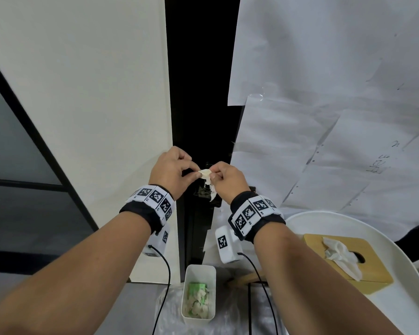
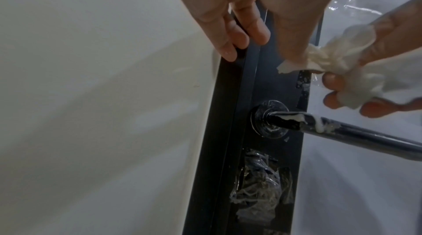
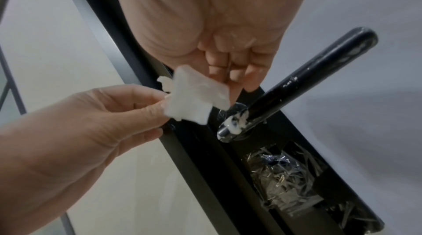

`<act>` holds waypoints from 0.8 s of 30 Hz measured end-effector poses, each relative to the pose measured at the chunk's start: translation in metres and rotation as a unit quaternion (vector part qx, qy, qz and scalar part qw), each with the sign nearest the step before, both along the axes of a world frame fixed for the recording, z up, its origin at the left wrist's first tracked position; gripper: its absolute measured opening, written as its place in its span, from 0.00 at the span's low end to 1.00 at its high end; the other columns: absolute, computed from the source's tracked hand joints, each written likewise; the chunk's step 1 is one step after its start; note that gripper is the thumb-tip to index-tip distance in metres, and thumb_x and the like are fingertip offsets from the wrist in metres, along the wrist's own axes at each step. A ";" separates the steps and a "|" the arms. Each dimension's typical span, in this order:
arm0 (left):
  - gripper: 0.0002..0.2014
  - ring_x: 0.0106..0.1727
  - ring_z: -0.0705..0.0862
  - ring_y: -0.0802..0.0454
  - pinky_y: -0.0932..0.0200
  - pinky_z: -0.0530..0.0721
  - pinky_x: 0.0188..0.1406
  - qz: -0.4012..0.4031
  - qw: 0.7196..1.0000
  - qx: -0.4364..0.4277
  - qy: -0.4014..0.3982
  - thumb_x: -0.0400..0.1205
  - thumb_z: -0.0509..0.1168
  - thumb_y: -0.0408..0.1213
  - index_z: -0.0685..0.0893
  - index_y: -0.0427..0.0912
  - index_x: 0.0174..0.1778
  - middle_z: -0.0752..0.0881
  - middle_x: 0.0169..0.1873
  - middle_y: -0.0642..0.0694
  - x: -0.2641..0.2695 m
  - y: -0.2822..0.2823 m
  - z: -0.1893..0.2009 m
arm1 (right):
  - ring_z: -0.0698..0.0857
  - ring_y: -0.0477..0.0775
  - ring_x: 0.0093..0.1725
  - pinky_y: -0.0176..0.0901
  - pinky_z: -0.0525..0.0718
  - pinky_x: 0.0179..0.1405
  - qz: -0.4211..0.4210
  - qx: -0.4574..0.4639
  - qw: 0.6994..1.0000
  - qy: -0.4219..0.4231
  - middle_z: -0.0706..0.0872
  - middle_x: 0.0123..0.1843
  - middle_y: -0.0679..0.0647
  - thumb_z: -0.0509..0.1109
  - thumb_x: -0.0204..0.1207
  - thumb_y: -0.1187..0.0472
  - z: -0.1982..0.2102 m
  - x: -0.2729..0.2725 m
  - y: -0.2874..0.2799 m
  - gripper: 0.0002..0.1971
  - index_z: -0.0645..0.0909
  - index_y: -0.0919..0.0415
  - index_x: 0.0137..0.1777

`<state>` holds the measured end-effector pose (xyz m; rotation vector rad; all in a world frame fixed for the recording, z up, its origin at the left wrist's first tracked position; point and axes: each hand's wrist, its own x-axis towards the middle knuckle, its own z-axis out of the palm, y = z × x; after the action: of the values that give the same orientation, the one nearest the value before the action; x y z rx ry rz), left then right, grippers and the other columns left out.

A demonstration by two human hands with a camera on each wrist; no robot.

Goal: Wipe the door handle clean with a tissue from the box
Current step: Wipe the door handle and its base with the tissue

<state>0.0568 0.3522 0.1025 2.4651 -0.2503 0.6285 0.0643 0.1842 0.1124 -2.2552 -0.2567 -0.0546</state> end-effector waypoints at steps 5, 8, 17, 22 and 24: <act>0.02 0.48 0.80 0.51 0.55 0.81 0.42 0.001 1.000 -0.007 0.004 0.76 0.72 0.42 0.88 0.49 0.39 0.78 0.45 0.56 0.001 0.000 0.002 | 0.77 0.44 0.37 0.35 0.73 0.39 -0.004 -0.018 1.000 0.005 0.78 0.36 0.46 0.60 0.83 0.63 0.006 0.001 -0.004 0.08 0.81 0.61 0.54; 0.05 0.41 0.80 0.51 0.51 0.84 0.38 0.016 1.000 -0.026 0.002 0.77 0.69 0.38 0.84 0.44 0.36 0.79 0.42 0.54 0.003 0.001 0.003 | 0.80 0.56 0.50 0.39 0.73 0.45 -0.034 -0.073 0.996 0.028 0.83 0.50 0.58 0.58 0.80 0.70 0.009 0.005 -0.014 0.11 0.81 0.65 0.56; 0.05 0.43 0.80 0.52 0.52 0.85 0.40 -0.001 1.000 -0.022 0.011 0.72 0.70 0.30 0.85 0.44 0.38 0.78 0.44 0.54 0.000 0.002 0.005 | 0.77 0.52 0.43 0.34 0.69 0.30 -0.067 -0.012 0.997 0.039 0.78 0.44 0.52 0.54 0.81 0.70 0.013 0.003 -0.027 0.10 0.76 0.59 0.51; 0.20 0.50 0.77 0.53 0.56 0.81 0.47 0.017 0.998 -0.029 0.053 0.73 0.63 0.25 0.87 0.52 0.53 0.74 0.48 0.59 -0.004 -0.004 0.011 | 0.82 0.49 0.40 0.37 0.80 0.38 -0.041 0.038 0.998 0.029 0.78 0.39 0.45 0.56 0.82 0.66 0.013 0.000 -0.017 0.09 0.77 0.54 0.49; 0.19 0.55 0.76 0.53 0.56 0.80 0.51 0.012 0.997 -0.035 0.074 0.75 0.60 0.30 0.88 0.53 0.55 0.75 0.50 0.58 -0.007 -0.005 0.013 | 0.83 0.52 0.44 0.45 0.84 0.46 -0.032 0.048 0.998 0.024 0.79 0.40 0.46 0.56 0.82 0.66 0.014 0.000 -0.014 0.10 0.79 0.54 0.49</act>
<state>0.0494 0.3474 0.1154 2.4364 -0.1381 0.4552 0.0643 0.1701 0.1260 -2.1668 -0.1540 -0.0452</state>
